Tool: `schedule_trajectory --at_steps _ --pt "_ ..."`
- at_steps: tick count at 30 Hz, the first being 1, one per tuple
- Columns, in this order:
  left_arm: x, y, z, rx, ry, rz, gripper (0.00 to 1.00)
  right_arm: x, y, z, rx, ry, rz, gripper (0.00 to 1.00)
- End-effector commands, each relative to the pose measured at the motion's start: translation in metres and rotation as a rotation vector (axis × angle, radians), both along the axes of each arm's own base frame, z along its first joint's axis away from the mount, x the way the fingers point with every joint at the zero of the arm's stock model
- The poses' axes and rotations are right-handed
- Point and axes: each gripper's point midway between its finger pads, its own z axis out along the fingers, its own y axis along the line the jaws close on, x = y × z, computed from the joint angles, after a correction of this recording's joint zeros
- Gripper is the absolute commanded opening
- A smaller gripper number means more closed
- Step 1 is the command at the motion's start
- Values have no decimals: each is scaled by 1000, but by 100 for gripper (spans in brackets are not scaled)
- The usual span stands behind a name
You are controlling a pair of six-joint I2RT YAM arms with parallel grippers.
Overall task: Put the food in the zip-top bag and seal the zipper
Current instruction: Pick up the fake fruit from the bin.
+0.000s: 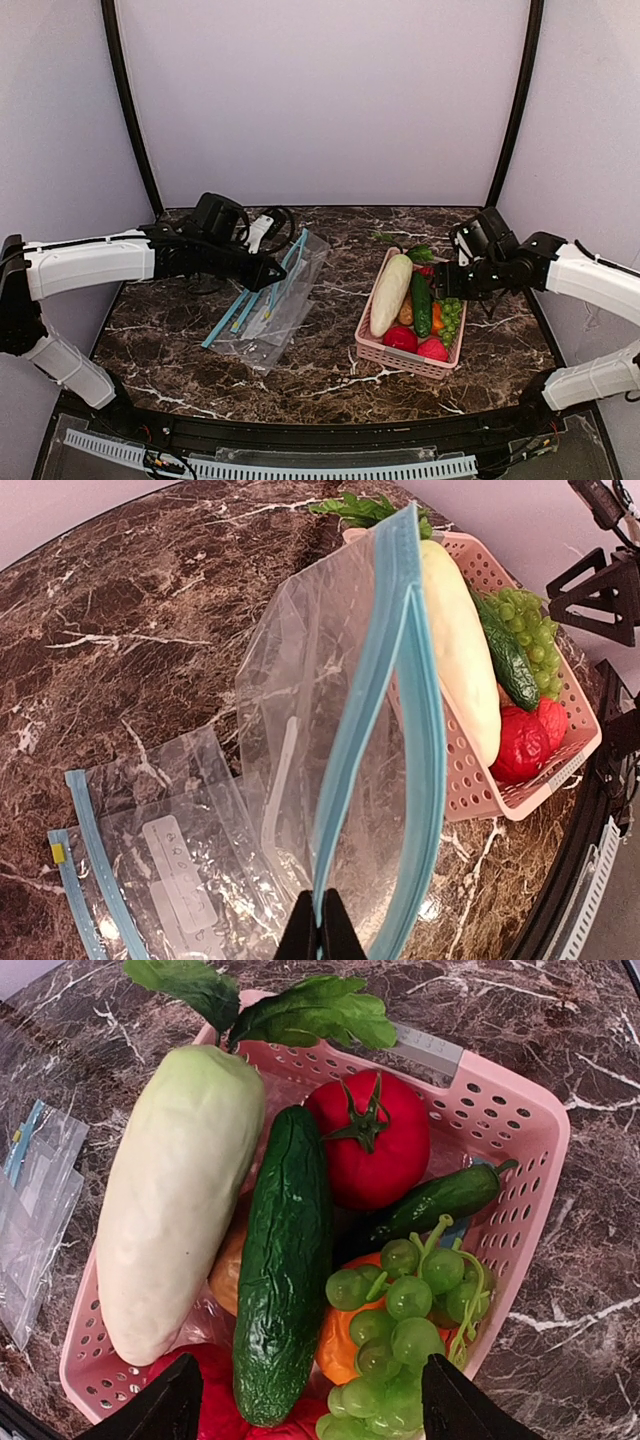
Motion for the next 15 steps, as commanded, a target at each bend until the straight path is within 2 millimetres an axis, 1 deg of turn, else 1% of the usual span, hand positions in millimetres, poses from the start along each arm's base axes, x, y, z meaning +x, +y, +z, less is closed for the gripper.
schedule_trajectory --at_steps 1,6,8,9,11,13,15 --pt "-2 9 5 6 -24 10 1 18 10 23 0 -51 54 72" --pt "-2 12 10 5 -42 13 1 32 23 22 -2 -25 95 63" --pt "-3 12 9 7 -42 11 1 32 38 24 40 -11 154 58" --pt "-2 12 9 9 -41 11 1 30 46 25 73 -1 179 55" --pt "-3 12 9 10 -39 10 1 20 62 23 116 21 228 54" --pt "-3 11 8 10 -36 9 1 8 72 18 104 37 249 55" --pt "-3 12 9 10 -37 8 1 -7 78 7 86 69 264 57"
